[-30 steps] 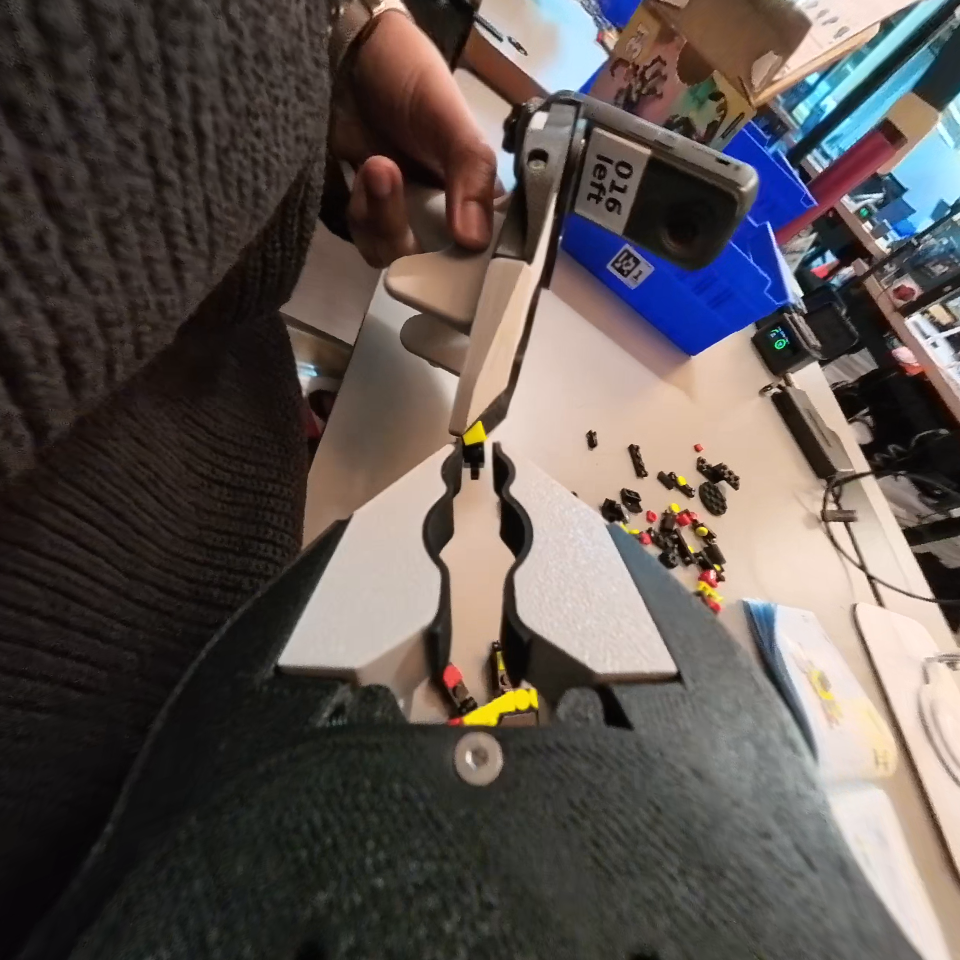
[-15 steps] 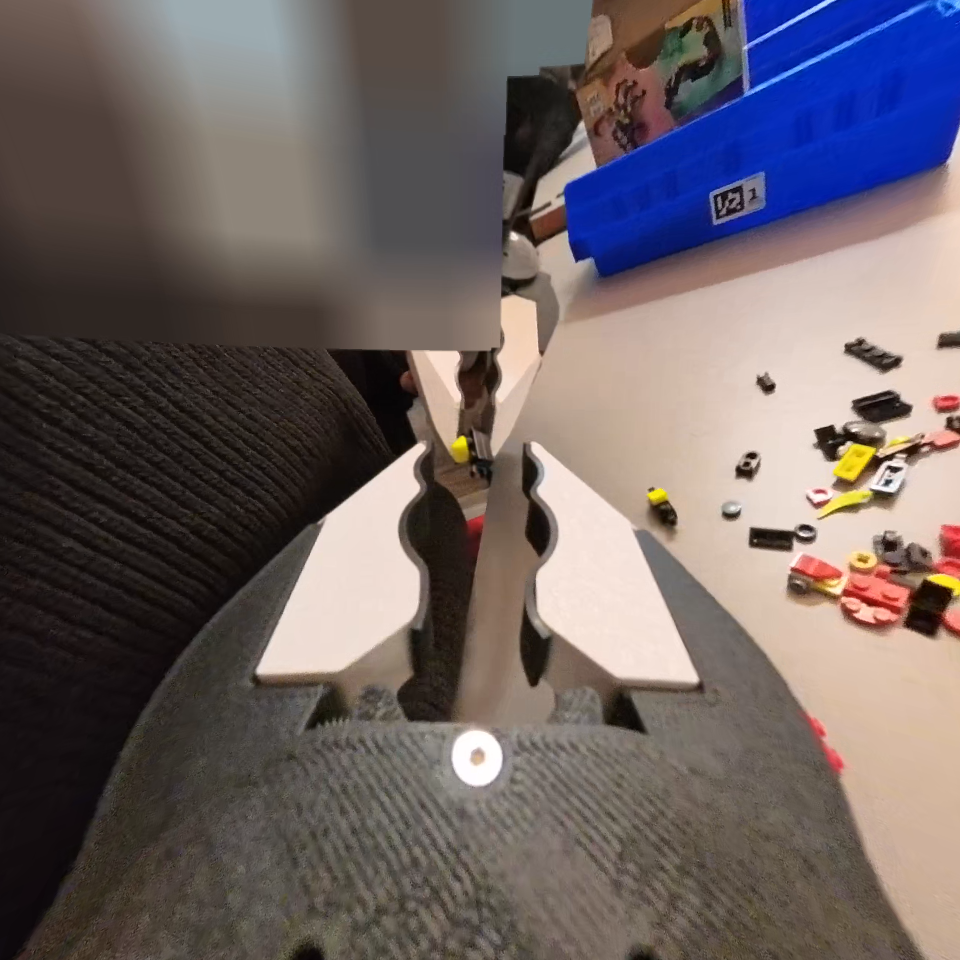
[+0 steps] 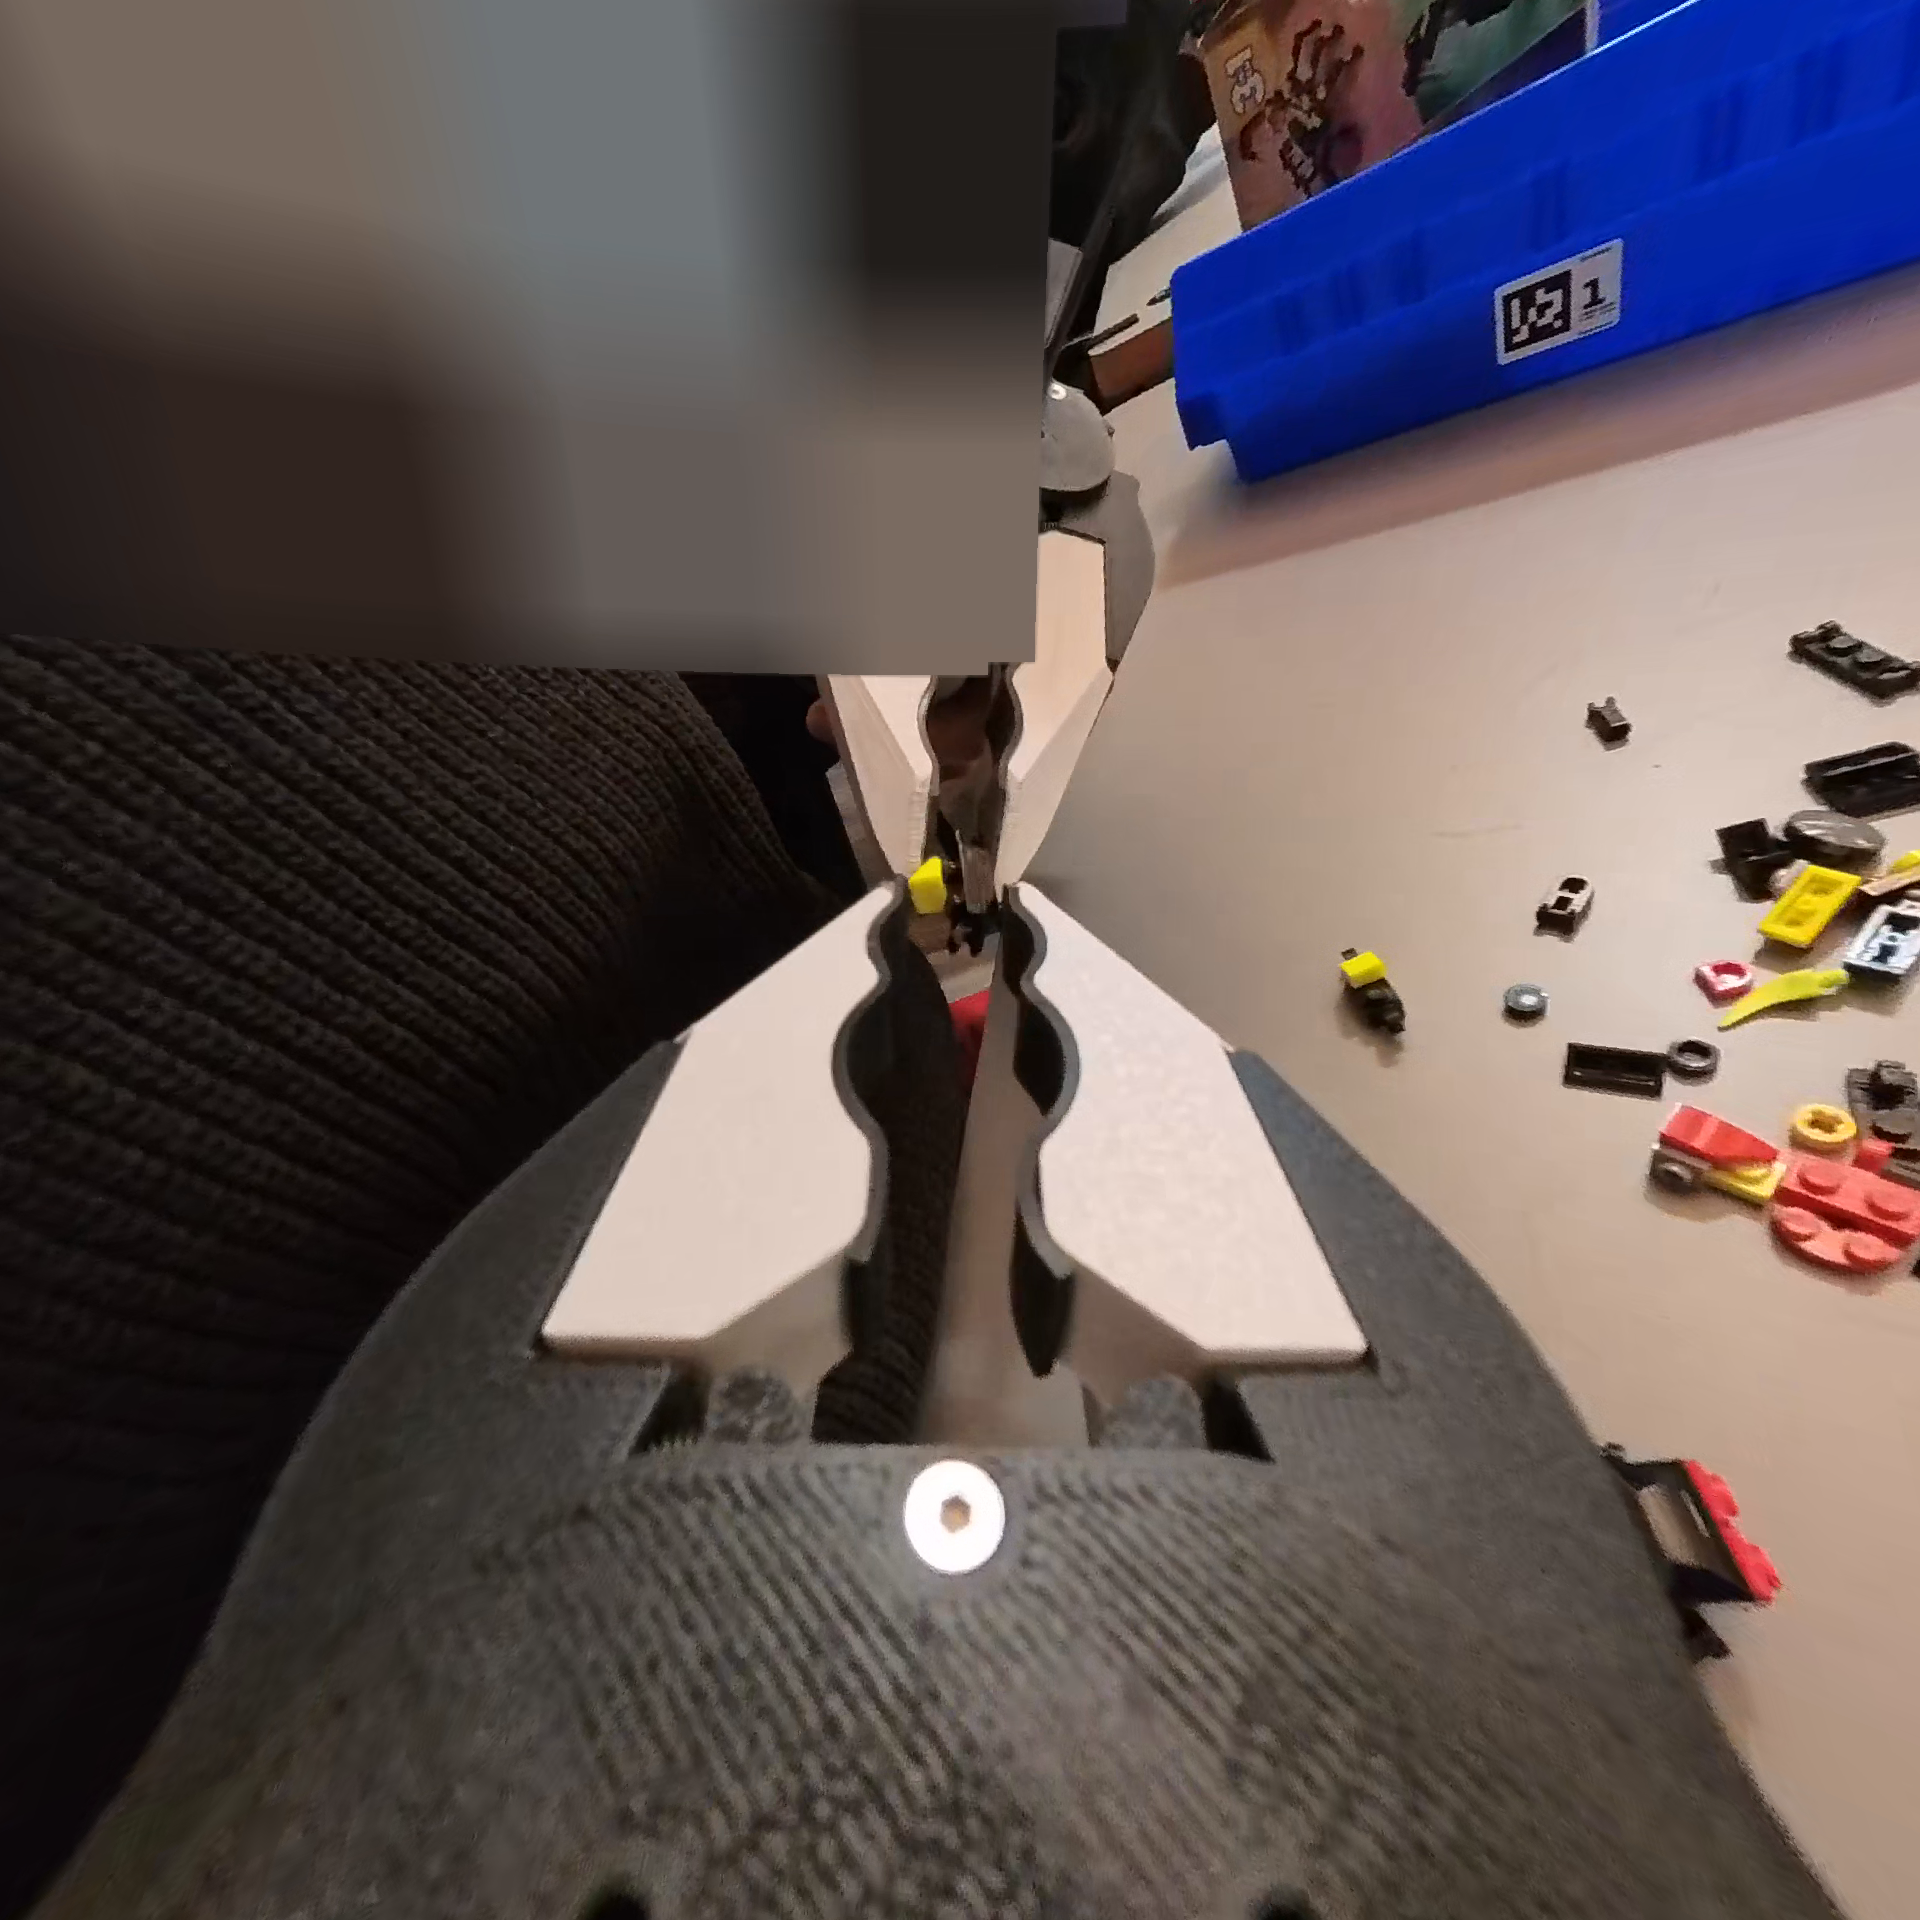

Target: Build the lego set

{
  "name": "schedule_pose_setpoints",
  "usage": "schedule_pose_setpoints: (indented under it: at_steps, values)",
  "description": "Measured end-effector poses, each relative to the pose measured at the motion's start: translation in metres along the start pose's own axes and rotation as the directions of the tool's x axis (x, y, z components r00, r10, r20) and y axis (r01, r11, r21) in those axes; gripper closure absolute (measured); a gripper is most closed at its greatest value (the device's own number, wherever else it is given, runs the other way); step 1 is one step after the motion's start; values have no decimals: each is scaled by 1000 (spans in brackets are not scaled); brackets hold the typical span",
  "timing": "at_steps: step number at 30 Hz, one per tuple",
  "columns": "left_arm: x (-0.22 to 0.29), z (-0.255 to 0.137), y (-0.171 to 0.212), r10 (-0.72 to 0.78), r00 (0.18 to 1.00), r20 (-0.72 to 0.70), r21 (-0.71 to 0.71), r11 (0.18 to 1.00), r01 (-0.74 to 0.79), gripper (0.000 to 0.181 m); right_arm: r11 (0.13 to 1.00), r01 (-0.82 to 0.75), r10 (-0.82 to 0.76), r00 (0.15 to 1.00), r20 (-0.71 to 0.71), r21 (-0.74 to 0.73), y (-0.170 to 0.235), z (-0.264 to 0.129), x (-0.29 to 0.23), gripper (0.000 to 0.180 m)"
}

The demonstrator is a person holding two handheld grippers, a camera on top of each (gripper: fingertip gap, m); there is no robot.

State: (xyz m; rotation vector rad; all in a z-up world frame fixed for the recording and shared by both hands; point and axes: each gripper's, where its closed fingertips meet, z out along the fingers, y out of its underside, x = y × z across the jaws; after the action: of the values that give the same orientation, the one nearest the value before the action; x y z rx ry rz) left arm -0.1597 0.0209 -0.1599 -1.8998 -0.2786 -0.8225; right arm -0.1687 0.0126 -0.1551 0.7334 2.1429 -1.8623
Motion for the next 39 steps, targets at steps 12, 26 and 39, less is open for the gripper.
schedule_pose_setpoints:
  at_steps: [12,26,39]
  values:
    - [2,2,0,-1,1000,0,1,1000,1,169,1000,-21,21,1000,20,7,-2,-3,-1,170]
    - [-6,2,4,-31,999,30,-19,999,32,176,999,46,-46,998,-46,-13,0,-2,5,167]
    - [-3,-1,-3,-49,999,1,19,999,49,176,998,59,-58,998,-39,25,-7,-5,3,168]
